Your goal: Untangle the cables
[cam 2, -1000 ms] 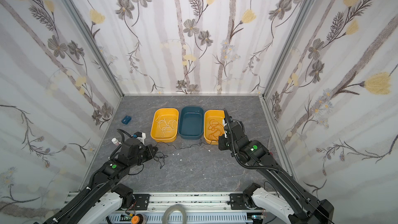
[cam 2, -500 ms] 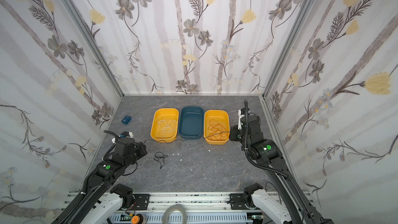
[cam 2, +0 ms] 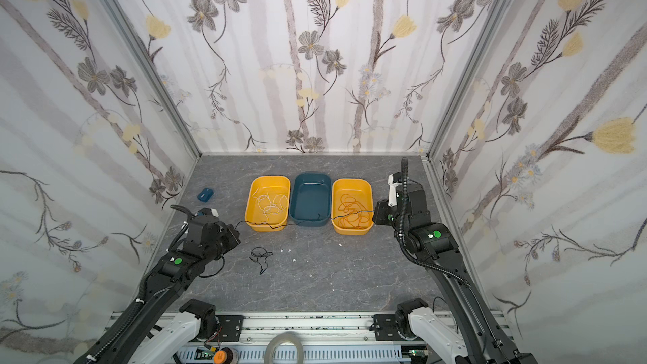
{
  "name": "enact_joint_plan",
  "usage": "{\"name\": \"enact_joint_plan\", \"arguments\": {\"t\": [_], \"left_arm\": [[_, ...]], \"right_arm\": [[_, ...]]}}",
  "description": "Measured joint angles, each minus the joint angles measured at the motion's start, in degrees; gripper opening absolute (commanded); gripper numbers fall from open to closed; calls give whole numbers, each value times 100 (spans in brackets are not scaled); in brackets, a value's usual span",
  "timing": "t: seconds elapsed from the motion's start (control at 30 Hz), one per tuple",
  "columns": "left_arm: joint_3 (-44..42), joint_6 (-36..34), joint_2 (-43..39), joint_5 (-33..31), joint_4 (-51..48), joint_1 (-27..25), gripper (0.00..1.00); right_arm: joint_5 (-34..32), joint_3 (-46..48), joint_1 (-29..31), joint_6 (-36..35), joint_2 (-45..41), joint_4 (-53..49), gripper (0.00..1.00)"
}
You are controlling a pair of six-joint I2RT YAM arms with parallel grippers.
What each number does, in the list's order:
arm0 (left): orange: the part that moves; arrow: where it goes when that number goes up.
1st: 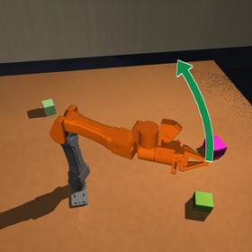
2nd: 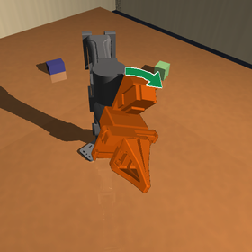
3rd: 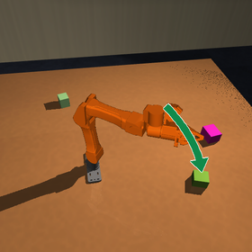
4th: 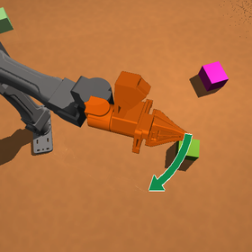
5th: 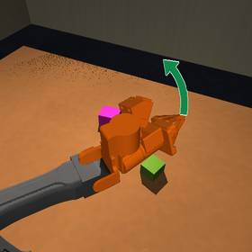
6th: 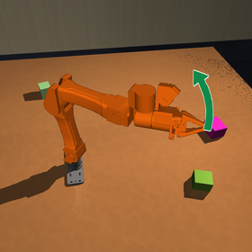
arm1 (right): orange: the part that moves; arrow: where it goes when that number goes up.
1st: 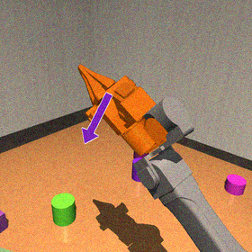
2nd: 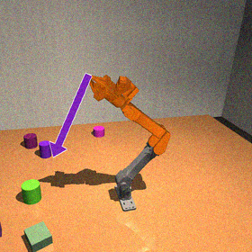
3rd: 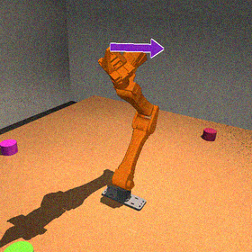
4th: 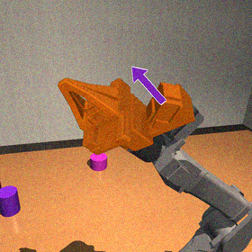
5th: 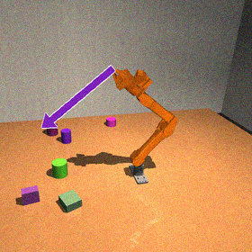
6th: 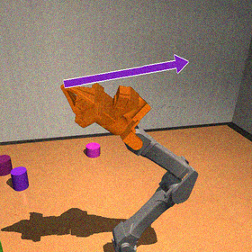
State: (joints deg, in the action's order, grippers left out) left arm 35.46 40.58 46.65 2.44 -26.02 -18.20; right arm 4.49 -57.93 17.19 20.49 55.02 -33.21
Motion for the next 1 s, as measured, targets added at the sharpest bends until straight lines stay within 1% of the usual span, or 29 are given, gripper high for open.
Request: {"name": "enact_joint_plan", "arguments": {"t": [0.17, 0.3, 0.37, 0.53, 0.67, 0.83, 0.93, 1.0], "left_arm": [[774, -212, 1038, 404, 461, -520, 0], [1530, -385, 2184, 531, 844, -957, 0], [1888, -457, 2771, 612, 1034, -1080, 0], [2811, -564, 4155, 820, 1333, -1143, 0], [3792, -680, 5246, 1078, 1419, -1294, 0], [4645, -737, 6282, 1224, 1292, -1325, 0], [4983, -767, 6616, 1233, 1027, -1320, 20], [5077, -868, 6658, 1220, 901, -1320, 41]], "right_arm": [[535, -166, 11, 52, 595, 479, 0], [713, -446, 33, 70, 1121, 872, 0], [723, -616, 39, 92, 1397, 1043, 0], [730, -1075, 74, 48, 2076, 1335, 0], [728, -1403, 81, -4, 2511, 1541, 0], [855, -1849, 181, -2, 3067, 1727, 0], [951, -2022, 315, -2, 3342, 1803, 0], [1021, -2111, 413, -2, 3519, 1858, 0]]}}
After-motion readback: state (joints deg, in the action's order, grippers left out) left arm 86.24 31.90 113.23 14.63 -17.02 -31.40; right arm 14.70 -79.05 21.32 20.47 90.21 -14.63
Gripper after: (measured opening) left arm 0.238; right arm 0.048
